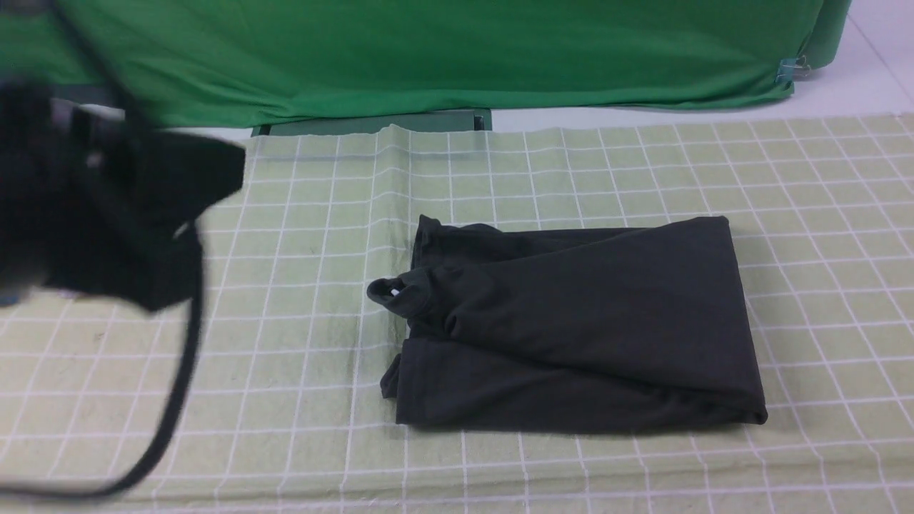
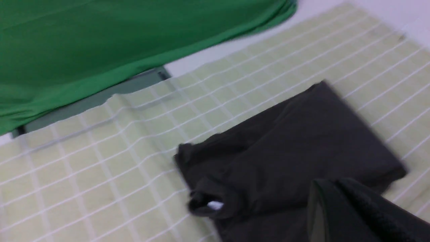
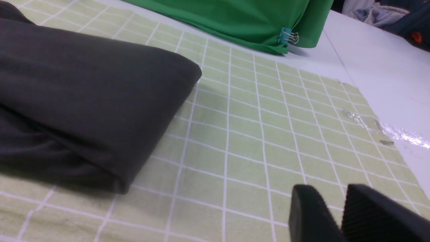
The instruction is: Fold a long-sleeved shirt over a green coffee tablecloth.
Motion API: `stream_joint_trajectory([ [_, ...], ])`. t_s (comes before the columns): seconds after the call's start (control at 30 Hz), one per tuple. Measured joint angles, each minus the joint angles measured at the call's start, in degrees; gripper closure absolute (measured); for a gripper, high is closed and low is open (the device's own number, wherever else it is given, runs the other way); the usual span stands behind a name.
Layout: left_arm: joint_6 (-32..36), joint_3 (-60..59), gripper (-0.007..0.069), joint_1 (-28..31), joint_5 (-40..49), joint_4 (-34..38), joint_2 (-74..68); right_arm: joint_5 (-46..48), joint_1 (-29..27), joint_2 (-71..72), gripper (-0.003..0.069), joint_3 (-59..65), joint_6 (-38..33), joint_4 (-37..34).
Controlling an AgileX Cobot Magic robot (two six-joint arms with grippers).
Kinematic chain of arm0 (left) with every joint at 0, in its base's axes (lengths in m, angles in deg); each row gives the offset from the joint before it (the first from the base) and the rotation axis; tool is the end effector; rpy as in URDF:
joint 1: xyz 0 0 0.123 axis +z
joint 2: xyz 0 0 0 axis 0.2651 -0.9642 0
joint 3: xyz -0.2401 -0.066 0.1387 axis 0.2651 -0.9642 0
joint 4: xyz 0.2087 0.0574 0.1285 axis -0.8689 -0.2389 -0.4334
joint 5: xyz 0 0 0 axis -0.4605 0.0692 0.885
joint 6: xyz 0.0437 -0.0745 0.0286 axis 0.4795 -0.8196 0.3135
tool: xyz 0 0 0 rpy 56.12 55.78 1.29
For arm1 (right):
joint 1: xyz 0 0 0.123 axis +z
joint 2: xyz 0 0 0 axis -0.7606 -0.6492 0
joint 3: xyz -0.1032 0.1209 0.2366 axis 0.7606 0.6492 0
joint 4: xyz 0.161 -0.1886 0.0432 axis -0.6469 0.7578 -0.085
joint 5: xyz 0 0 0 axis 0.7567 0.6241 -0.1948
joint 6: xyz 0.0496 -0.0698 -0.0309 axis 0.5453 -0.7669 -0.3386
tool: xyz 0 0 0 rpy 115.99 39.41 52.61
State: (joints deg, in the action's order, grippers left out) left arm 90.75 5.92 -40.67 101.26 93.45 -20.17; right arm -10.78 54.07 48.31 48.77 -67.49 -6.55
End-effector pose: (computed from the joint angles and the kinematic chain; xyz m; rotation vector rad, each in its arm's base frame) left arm 0.1217 -0.0707 0.3795 0.4593 1.8874 -0.4601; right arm 0.0555 0.0026 0.1871 -0.2447 1.7282 -0.1201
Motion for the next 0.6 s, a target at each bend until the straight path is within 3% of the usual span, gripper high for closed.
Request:
stream_joint_trajectory([
  [0.1, 4.42, -11.80, 0.0611, 0.00, -11.83, 10.29, 12.03, 0.00, 0.00, 0.00, 0.0479, 0.00, 0.00, 0.00],
  [0.27, 6.39, -21.37, 0.0611, 0.00, -20.88, 13.91, 22.78, 0.00, 0.00, 0.00, 0.0470, 0.00, 0.00, 0.00],
  [0.47, 6.60, -26.81, 0.0611, 0.00, -21.44, 11.68, 29.72, 0.00, 0.00, 0.00, 0.0463, 0.00, 0.00, 0.00],
  [0.6, 6.64, -29.18, 0.0611, 0.00, -19.64, 3.58, 30.20, 0.00, 0.00, 0.00, 0.0453, 0.00, 0.00, 0.00],
])
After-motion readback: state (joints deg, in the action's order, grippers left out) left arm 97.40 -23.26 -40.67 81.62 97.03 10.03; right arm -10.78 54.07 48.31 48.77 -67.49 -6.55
